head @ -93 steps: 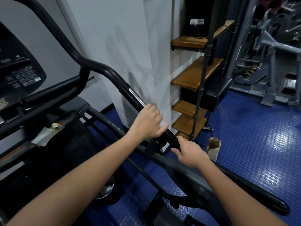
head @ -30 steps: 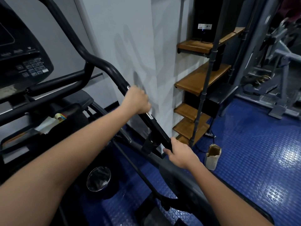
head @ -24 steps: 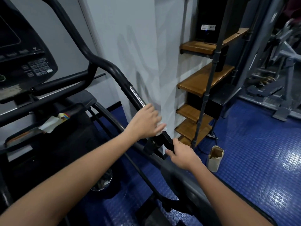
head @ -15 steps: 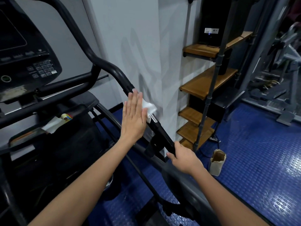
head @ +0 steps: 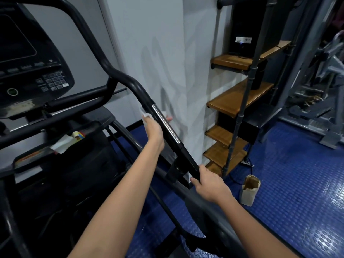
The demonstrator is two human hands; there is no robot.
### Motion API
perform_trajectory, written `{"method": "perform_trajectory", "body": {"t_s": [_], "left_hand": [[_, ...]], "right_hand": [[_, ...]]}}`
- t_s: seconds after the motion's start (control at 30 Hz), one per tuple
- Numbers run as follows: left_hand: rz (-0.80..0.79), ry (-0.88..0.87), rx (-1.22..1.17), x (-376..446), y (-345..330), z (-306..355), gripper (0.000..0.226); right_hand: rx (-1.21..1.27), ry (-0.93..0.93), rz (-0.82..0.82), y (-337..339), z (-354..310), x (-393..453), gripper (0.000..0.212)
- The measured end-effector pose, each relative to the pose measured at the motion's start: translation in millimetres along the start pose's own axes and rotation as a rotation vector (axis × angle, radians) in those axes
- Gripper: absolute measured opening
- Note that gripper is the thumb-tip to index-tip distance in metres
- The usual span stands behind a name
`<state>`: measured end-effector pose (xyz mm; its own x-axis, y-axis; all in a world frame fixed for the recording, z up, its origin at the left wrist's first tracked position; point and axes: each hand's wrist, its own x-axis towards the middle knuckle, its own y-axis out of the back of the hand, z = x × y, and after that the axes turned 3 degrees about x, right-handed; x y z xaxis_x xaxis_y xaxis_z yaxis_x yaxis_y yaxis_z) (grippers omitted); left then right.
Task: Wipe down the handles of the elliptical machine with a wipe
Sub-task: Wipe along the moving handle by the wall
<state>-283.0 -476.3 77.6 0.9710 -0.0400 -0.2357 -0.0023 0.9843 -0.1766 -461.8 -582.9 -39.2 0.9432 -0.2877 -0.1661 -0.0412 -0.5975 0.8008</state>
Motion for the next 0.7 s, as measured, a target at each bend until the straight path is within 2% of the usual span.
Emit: {"method": "perform_trajectory", "body": {"t_s": [0.07, 0.13, 0.23, 0.33, 0.47, 0.53, 0.63, 0.7], "left_hand": [[-0.075, 0.019, 0.044, -12.9, 4.5, -21.9, 0.075], [-0.103, 0.073, 0.010, -27.5, 10.8, -44.4, 0.060], [-0.074, 0.051, -0.036, -30.7, 16.3, -60.1, 0.043], [0.007, 0.046, -0.061, -14.4, 13.2, -41.8, 0.028], [0.001, 0.096, -0.231, 7.4, 7.1, 1.5, 0.025], [0.020, 0.083, -0.239, 17.5, 5.7, 15.1, 0.039], [0.004, 0.070, -0.190, 33.3, 6.6, 10.2, 0.076], [-0.009, 0.054, -0.125, 23.1, 7.1, -6.1, 0.074]], "right_hand": [[-0.001, 0.003, 0.003, -0.1, 0.3, -0.1, 0.026], [0.004, 0.010, 0.000, 0.1, 0.4, 0.0, 0.025], [0.003, 0.012, 0.000, 0.5, -0.2, 0.9, 0.025], [0.006, 0.006, 0.001, 0.7, -0.3, 1.2, 0.026], [0.002, -0.004, -0.009, 0.7, -0.9, 1.1, 0.026], [-0.001, -0.005, -0.016, 1.0, -1.0, 1.4, 0.026], [-0.004, -0.005, -0.021, 1.1, -0.9, 2.0, 0.027], [0.000, -0.009, -0.017, 1.1, -1.1, 1.9, 0.027]]}}
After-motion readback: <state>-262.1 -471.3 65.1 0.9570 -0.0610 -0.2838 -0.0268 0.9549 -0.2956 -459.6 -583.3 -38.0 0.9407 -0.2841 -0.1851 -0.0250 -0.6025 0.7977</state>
